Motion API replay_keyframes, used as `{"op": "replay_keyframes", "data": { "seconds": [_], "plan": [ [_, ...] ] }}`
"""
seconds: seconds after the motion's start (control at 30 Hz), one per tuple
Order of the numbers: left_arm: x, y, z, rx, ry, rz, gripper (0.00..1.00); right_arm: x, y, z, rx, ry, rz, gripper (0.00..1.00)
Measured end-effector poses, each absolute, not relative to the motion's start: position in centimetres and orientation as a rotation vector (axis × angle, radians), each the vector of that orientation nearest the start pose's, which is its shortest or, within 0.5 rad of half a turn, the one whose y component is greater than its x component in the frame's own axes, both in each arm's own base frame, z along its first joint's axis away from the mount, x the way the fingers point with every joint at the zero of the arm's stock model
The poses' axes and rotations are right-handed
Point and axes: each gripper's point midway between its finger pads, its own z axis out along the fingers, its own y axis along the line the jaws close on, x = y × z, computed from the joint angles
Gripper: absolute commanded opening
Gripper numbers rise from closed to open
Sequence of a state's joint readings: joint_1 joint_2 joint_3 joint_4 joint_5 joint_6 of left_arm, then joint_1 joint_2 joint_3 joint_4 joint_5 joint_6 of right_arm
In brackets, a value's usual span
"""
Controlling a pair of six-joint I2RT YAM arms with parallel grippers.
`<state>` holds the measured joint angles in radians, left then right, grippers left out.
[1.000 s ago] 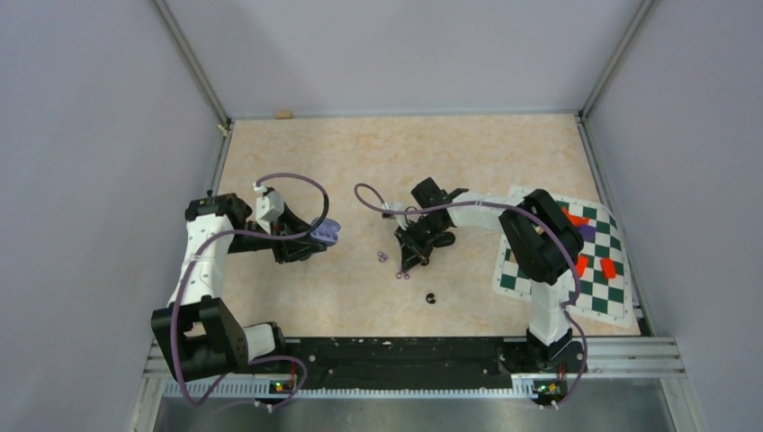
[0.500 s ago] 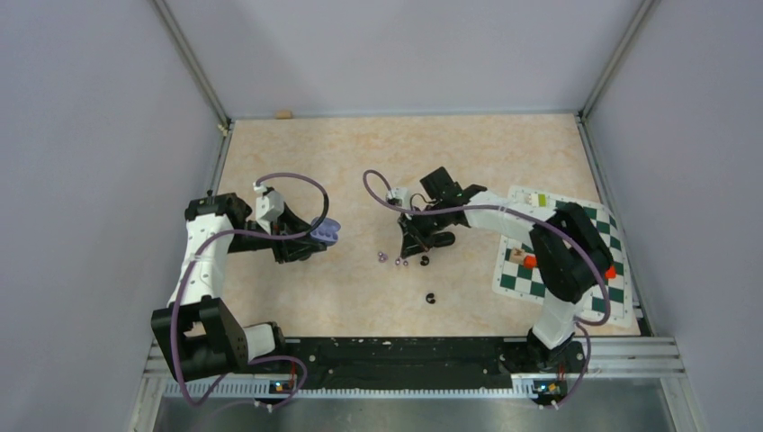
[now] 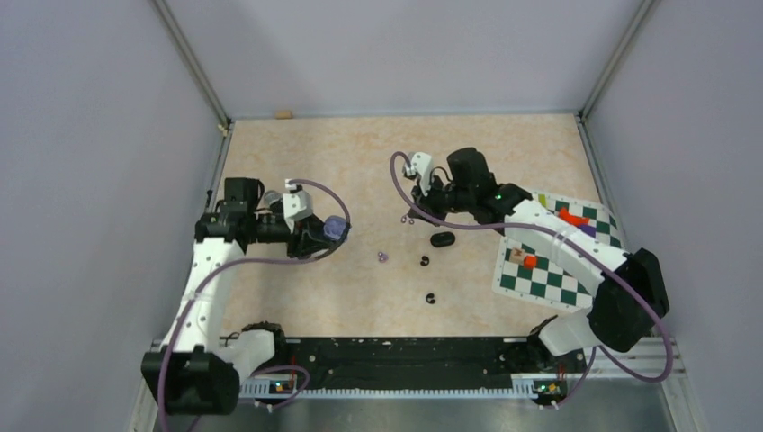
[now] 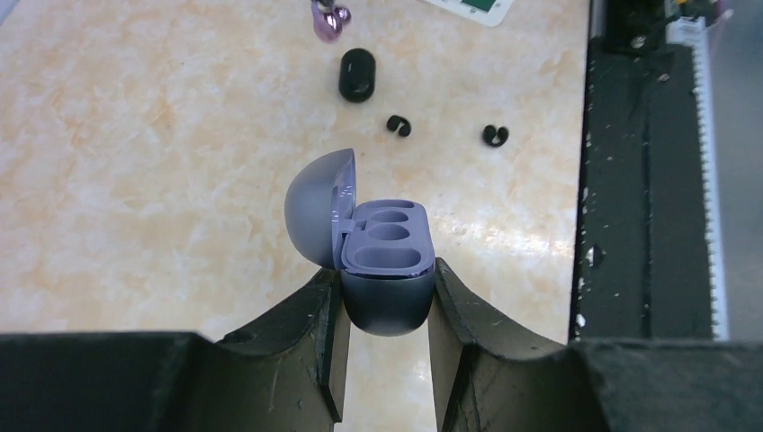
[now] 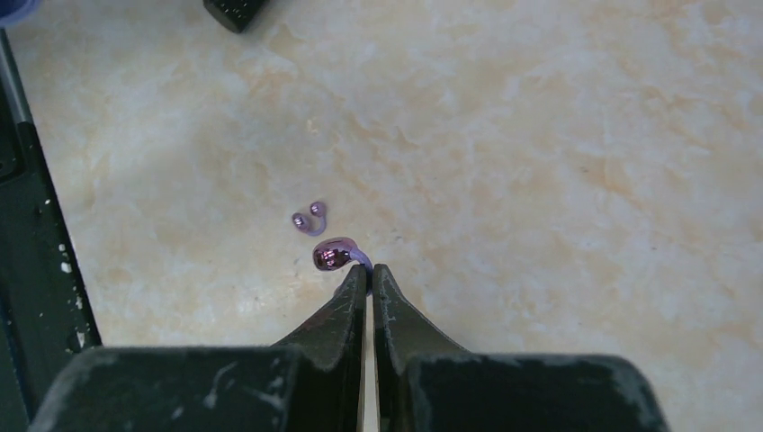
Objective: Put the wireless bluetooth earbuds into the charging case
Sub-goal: Pick up the earbud from the center of the board, then place the earbud in the charging case.
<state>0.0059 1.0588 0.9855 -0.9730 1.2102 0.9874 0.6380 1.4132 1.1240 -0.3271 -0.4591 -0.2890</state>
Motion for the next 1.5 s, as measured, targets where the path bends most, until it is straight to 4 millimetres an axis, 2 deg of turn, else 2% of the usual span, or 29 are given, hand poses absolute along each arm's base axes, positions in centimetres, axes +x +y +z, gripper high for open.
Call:
{"op": "replay_keyframes", "data": {
  "seconds": [0.1, 0.2, 0.3, 0.43, 0.5, 0.6, 0.7, 0.83, 0.97, 1.1, 1.23, 1.5],
  "plan": [
    [21.3, -15.7, 22.9, 1.214, 1.574, -0.848, 0.0, 28.9, 28.7, 21.3, -1.173, 1.789, 0.634, 0.0],
    [23.9, -16.7, 24.8, 1.135, 1.585, -0.8, 0.0, 29.7, 28.3, 24.1, -1.128, 1.733, 0.582, 0.0],
    [26.9, -18.1, 25.9, 1.071, 1.595, -0.775, 0.0, 30.3, 28.2, 28.1, -1.076, 1.643, 0.549, 0.0],
    [27.5, -20.7, 26.2, 1.076, 1.575, -0.788, 0.0, 30.4, 28.0, 33.8, -1.01, 1.502, 0.531, 0.0],
    [27.4, -21.9, 26.4, 1.079, 1.558, -0.819, 0.0, 30.1, 27.8, 36.0, -0.982, 1.443, 0.534, 0.0],
    [27.8, -23.2, 27.0, 1.05, 1.531, -0.887, 0.0, 29.2, 27.6, 38.4, -0.952, 1.376, 0.547, 0.0],
    [28.1, -24.1, 27.1, 1.0, 1.525, -0.972, 0.0, 28.6, 27.7, 39.8, -0.924, 1.33, 0.566, 0.0],
    [27.4, -24.6, 26.2, 0.961, 1.531, -1.047, 0.0, 28.2, 28.3, 39.0, -0.907, 1.32, 0.596, 0.0],
    [26.4, -24.7, 24.7, 0.947, 1.541, -1.092, 0.0, 27.0, 30.2, 36.3, -0.952, 1.352, 0.644, 0.0],
    [25.2, -24.9, 23.7, 0.979, 1.519, -1.148, 0.0, 26.4, 31.8, 35.1, -0.982, 1.359, 0.67, 0.0],
    [23.7, -25.2, 23.0, 1.032, 1.485, -1.204, 0.0, 26.1, 32.5, 34.1, -0.993, 1.361, 0.669, 0.0],
    [22.6, -25.2, 23.6, 1.084, 1.423, -1.225, 0.0, 25.7, 32.8, 31.6, -1.048, 1.373, 0.648, 0.0]
  ]
}}
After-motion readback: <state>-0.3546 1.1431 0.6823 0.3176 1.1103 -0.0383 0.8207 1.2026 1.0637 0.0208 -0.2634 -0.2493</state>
